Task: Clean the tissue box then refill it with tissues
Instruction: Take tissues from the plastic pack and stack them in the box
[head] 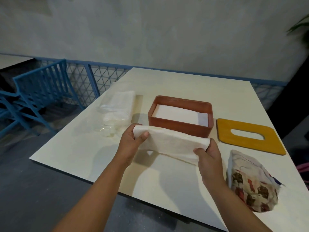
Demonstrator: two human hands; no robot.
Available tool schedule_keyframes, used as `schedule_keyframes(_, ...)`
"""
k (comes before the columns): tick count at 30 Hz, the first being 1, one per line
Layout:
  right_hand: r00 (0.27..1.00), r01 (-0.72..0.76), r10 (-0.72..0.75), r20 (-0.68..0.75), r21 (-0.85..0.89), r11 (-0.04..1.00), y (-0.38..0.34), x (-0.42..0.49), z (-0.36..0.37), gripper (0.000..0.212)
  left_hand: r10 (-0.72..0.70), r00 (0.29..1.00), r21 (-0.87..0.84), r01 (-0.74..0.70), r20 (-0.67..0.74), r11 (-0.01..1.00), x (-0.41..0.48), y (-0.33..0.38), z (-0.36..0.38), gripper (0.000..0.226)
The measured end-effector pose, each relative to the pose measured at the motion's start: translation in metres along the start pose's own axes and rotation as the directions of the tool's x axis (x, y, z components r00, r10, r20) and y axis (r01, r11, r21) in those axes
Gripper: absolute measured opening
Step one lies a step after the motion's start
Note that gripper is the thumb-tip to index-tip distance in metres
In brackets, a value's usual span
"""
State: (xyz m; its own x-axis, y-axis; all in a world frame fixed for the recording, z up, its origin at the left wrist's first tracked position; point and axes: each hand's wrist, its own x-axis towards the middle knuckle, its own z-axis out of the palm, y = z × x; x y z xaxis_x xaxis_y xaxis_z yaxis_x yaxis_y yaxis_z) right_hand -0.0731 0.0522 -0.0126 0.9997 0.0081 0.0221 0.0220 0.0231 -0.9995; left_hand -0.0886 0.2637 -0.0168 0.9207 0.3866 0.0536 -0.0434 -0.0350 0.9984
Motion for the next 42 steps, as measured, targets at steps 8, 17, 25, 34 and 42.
schedule_keyframes(8,0.993,-0.117,0.118,0.010,-0.059,0.991,0.019,0.004,-0.012,0.045,-0.141,0.989,-0.075,0.143,0.036,0.987,-0.011,-0.010,0.013,0.041)
schedule_keyframes(17,0.999,-0.033,0.037,0.017,-0.169,0.985,0.011,0.015,-0.012,0.055,-0.128,0.992,-0.062,0.129,0.012,0.990,-0.001,-0.002,0.005,0.041)
schedule_keyframes(25,0.996,-0.050,0.068,0.054,-0.293,0.955,0.025,0.013,-0.016,0.061,-0.208,0.978,0.035,0.207,0.001,0.978,-0.003,-0.009,0.012,0.040)
schedule_keyframes(34,0.999,-0.013,0.027,0.046,-0.285,0.959,0.018,0.017,-0.022,0.059,-0.154,0.987,0.080,0.151,0.035,0.985,-0.004,-0.002,0.015,0.042)
schedule_keyframes(42,1.000,0.009,-0.007,0.007,-0.265,0.964,0.019,0.010,-0.022,0.037,-0.172,0.981,0.223,0.148,0.091,0.964,-0.009,-0.004,0.020,0.038)
